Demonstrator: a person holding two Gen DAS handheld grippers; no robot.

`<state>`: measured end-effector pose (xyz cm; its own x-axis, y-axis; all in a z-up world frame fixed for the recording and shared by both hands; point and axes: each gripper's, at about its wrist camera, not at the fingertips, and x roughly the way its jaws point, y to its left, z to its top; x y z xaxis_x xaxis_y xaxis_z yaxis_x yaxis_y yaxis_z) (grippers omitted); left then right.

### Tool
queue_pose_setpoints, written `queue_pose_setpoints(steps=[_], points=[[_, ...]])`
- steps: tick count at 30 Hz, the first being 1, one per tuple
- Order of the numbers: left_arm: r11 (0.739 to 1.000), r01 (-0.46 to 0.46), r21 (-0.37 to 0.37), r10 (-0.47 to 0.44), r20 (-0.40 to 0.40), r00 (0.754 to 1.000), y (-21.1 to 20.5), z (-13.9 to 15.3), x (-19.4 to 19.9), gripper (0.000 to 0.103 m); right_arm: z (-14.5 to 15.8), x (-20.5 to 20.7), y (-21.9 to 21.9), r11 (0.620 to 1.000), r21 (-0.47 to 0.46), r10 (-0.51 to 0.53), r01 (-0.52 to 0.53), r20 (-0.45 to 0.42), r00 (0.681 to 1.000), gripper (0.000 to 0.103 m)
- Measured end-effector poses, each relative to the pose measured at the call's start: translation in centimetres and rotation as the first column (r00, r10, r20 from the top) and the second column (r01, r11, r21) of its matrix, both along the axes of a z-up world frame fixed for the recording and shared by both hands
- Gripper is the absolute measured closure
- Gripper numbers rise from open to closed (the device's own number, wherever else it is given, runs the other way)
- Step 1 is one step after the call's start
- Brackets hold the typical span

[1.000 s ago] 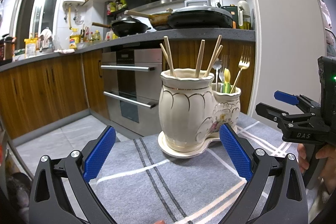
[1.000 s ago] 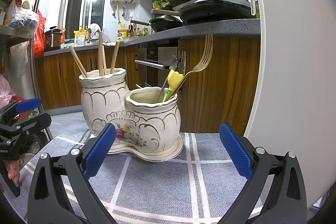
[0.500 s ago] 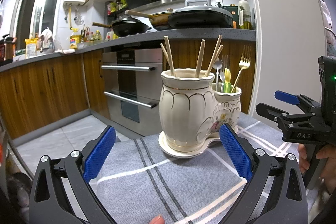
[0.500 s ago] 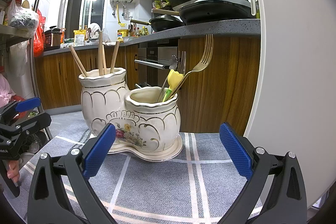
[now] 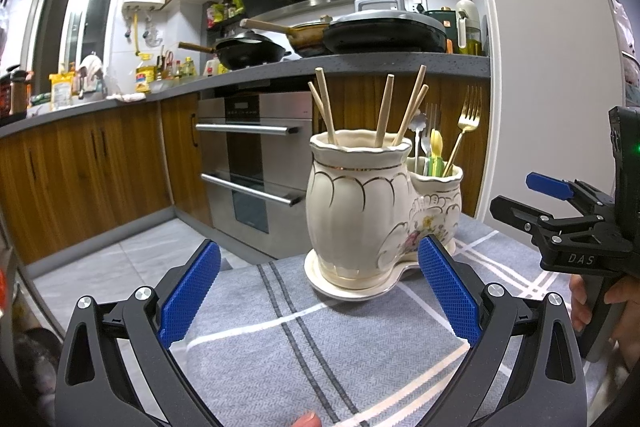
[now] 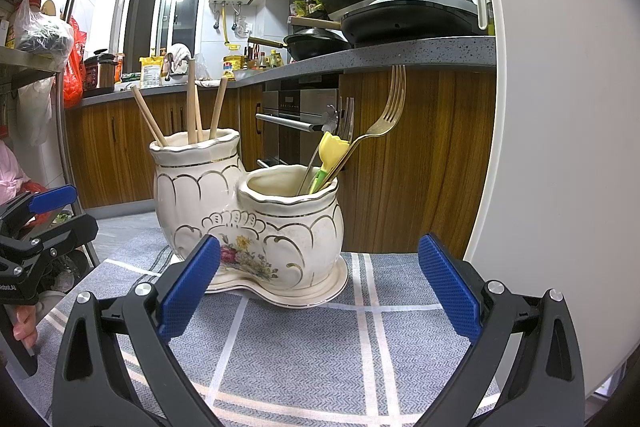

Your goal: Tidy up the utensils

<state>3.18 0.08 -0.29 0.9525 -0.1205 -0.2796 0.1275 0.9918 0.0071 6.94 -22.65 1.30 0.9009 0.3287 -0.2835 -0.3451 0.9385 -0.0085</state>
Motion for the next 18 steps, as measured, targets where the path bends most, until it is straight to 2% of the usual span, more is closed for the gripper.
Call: queue_pose_setpoints(steps=[18], points=[[1.000, -0.026, 0.007, 0.026, -0.011, 1.000, 0.50, -0.01, 0.02, 0.005, -0.23, 0.16, -0.48, 1.000, 0.014, -0.006, 0.006, -0.005, 1.000, 0.005]])
